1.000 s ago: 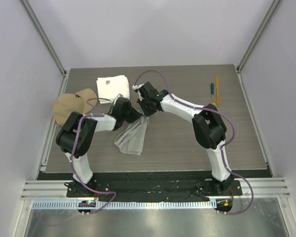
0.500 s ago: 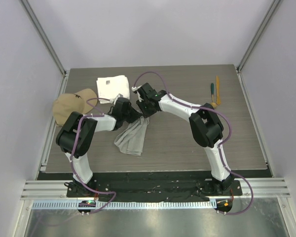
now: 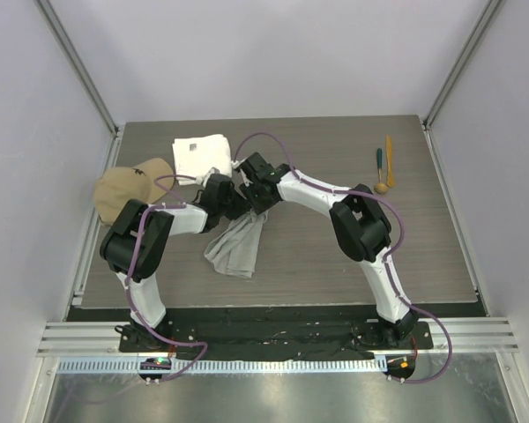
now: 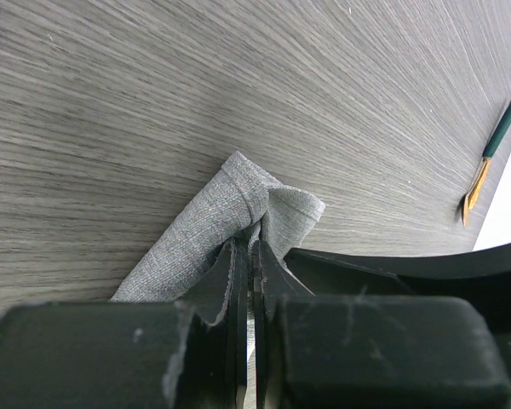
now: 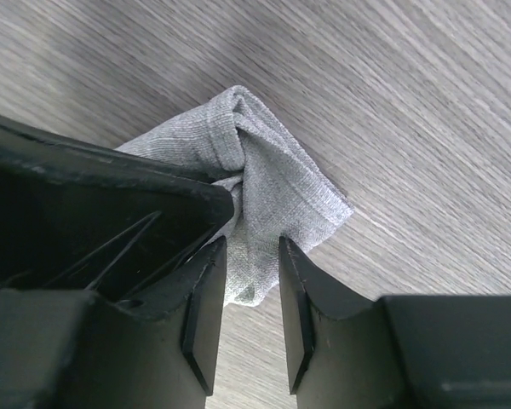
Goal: Fold the napkin into a case and place the utensils inside
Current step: Stuff the top corner of the smaller-rectangle-folded napkin into the folded napkin.
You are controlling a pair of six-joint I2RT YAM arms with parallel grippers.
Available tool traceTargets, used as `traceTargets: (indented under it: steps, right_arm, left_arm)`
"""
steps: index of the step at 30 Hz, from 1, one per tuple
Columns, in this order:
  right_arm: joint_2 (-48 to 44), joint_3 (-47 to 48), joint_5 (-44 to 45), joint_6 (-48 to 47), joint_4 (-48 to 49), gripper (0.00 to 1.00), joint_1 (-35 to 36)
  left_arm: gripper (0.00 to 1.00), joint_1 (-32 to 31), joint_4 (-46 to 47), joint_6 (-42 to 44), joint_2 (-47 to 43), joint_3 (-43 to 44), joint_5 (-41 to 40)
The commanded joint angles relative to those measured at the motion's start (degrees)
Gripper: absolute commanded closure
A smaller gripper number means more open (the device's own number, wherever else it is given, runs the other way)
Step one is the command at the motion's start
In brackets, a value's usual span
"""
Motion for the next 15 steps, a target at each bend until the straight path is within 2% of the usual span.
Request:
traceTargets:
  steps: [1,3,5,11,15]
  right_arm:
    - [-0.2,2.5,2.8,-0.9,0.2,0.69,0.4]
    - [-0.2,2.8,3.7,-0.9,0.3,0.74,0.5]
    - [-0.6,2.9,3.8,-0.4,0.2,0.87,0.5]
    - [-2.0,4.6,2.7,1.3,-1.5,0.99,0.3]
    - [-2.8,4.8,-1.4,4.0,-2.6,0.99,-0.7]
  left_arm:
    - [0.96,-0.2,0.1,-0.1,-0.6,1.9,-0.5]
    - [0.96,-0.2,0.3,-0.2,-0.3,1.8,-0.1]
    - [0.96,-0.2,0.9,0.0,-0.2,1.7,0.4]
    - [0.98,-0.2,1.7,-0.3,-0.4,1.3,0.4]
    - [0.98,-0.4,1.7,-0.2,-1.6,1.4,0.1]
